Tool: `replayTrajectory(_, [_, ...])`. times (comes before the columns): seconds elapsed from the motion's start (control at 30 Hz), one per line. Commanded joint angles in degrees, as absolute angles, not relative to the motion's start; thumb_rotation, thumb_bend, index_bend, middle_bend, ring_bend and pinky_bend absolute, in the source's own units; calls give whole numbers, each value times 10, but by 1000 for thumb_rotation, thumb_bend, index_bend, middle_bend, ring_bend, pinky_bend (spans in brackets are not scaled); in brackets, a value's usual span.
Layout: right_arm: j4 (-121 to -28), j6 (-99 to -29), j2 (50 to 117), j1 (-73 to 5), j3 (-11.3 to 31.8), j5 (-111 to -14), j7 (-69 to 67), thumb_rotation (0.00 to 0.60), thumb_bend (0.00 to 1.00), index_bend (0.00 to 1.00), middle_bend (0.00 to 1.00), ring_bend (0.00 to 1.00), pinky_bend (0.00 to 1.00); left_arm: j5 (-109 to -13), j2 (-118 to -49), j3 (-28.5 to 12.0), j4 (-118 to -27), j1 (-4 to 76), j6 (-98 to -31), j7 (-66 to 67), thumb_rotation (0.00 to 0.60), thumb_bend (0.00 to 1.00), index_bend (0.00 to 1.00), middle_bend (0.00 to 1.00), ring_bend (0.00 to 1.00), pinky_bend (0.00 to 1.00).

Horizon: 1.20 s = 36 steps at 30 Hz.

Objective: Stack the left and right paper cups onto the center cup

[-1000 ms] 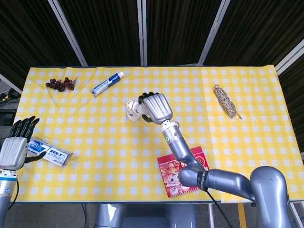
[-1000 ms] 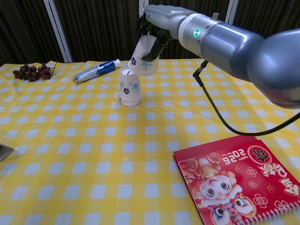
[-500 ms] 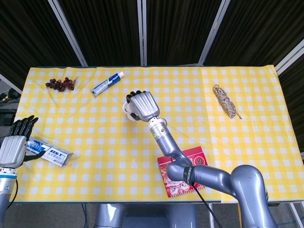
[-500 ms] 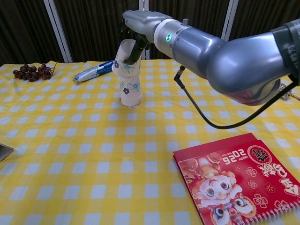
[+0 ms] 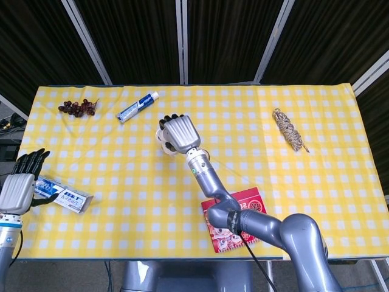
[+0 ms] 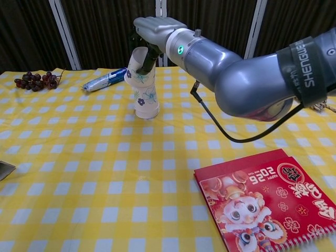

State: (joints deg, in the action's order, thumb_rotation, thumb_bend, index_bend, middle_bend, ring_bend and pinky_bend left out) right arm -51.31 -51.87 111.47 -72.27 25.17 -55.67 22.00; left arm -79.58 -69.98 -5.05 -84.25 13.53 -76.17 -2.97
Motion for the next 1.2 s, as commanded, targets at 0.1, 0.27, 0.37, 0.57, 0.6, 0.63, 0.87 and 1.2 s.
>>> replayTrajectory(0.1, [-453, -505, 1141, -743, 251, -575, 198, 600, 155, 383, 291, 324, 372, -795, -700, -51, -843, 138, -757, -35, 600, 125, 13, 0, 0, 0])
replayTrajectory(0.27, [-428, -510, 1149, -746, 245, -584, 213, 600, 96, 199, 164, 226, 242, -797, -699, -49, -844, 139, -752, -38, 600, 125, 13, 0, 0, 0])
replayTrajectory(0.37, [-425, -523, 1152, -745, 248, -585, 216, 600, 86, 180, 154, 223, 235, -799, -699, -47, -845, 140, -749, -36, 600, 125, 13, 0, 0, 0])
replayTrajectory(0.57, [-445, -553, 1142, -734, 254, -590, 233, 600, 85, 181, 150, 223, 235, -799, -697, -47, -850, 139, -752, -32, 600, 125, 13, 0, 0, 0])
replayTrajectory(0.6, [-455, -557, 1136, -729, 255, -590, 237, 600, 86, 182, 150, 221, 231, -800, -697, -47, -850, 138, -753, -31, 600, 125, 13, 0, 0, 0])
replayTrajectory(0.63, [-464, -561, 1131, -725, 254, -590, 242, 600, 86, 183, 150, 218, 227, -800, -697, -47, -850, 138, -753, -31, 600, 125, 13, 0, 0, 0])
replayTrajectory(0.87, [-590, -627, 1053, -632, 220, -604, 261, 600, 86, 163, 75, 117, 171, -799, -696, -50, -851, 134, -764, -27, 600, 125, 13, 0, 0, 0])
replayTrajectory(1.2, [-781, -753, 876, -400, 90, -664, 160, 600, 86, 29, 0, 0, 0, -809, -707, -47, -850, 128, -781, -8, 600, 111, 0, 0, 0, 0])
